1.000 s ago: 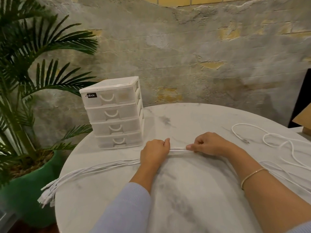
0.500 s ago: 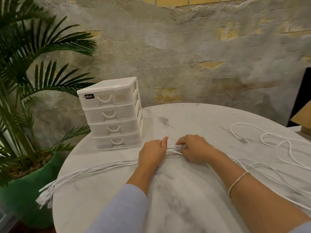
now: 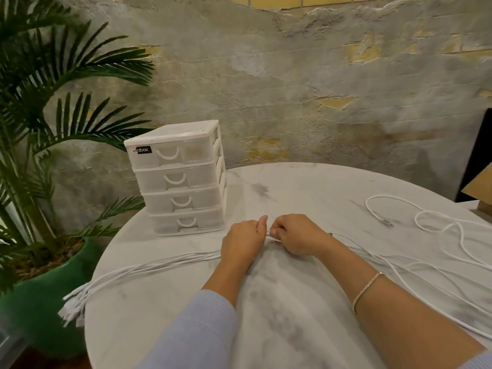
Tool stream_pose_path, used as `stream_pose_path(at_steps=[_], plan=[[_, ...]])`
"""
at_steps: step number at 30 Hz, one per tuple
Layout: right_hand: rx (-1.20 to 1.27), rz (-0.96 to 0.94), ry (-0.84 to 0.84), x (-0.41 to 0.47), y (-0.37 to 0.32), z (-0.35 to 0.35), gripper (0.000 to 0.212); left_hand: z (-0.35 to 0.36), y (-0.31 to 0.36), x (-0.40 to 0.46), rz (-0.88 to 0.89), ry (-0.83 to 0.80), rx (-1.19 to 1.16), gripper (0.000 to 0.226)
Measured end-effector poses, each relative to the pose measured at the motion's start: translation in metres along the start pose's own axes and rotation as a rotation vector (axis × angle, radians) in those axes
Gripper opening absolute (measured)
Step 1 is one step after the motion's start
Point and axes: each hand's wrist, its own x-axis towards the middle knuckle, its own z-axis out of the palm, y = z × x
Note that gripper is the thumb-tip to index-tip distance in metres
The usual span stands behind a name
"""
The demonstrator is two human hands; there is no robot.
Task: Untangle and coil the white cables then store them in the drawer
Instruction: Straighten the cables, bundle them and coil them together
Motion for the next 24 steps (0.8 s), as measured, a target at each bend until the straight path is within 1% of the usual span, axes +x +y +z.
stream_pose_path(at_steps=[6, 11, 14, 16, 19, 21, 23, 24], plan=[[-0.029, 0.018, -0.109, -0.001, -0.002, -0.006, 0.026, 0.002, 0.001, 0.0, 0.004, -0.001, 0.02, 0.057], [0.028, 0.073, -0.171, -0.005, -0.008, -0.013, 0.031, 0.001, 0.003, -0.001, 0.02, 0.009, 0.029, 0.057], [0.074, 0.1, -0.202, -0.007, -0.008, -0.017, 0.029, 0.0, 0.005, -0.003, 0.041, 0.014, 0.037, 0.057], [0.108, 0.108, -0.203, -0.007, -0.007, -0.016, 0.024, -0.001, 0.004, -0.002, 0.04, 0.017, 0.022, 0.057], [0.07, 0.08, -0.185, -0.005, -0.004, -0.013, 0.018, -0.001, 0.003, -0.002, 0.04, 0.012, 0.028, 0.056], [0.047, 0.067, -0.155, -0.004, 0.0, -0.013, 0.009, -0.001, 0.004, -0.002, 0.037, 0.012, 0.039, 0.056], [-0.098, 0.051, -0.106, -0.005, 0.006, -0.019, 0.009, -0.001, 0.003, -0.001, 0.02, 0.015, 0.039, 0.054], [-0.187, 0.051, -0.072, -0.006, 0.012, -0.023, 0.013, -0.002, 0.002, -0.001, 0.007, 0.019, 0.029, 0.052]])
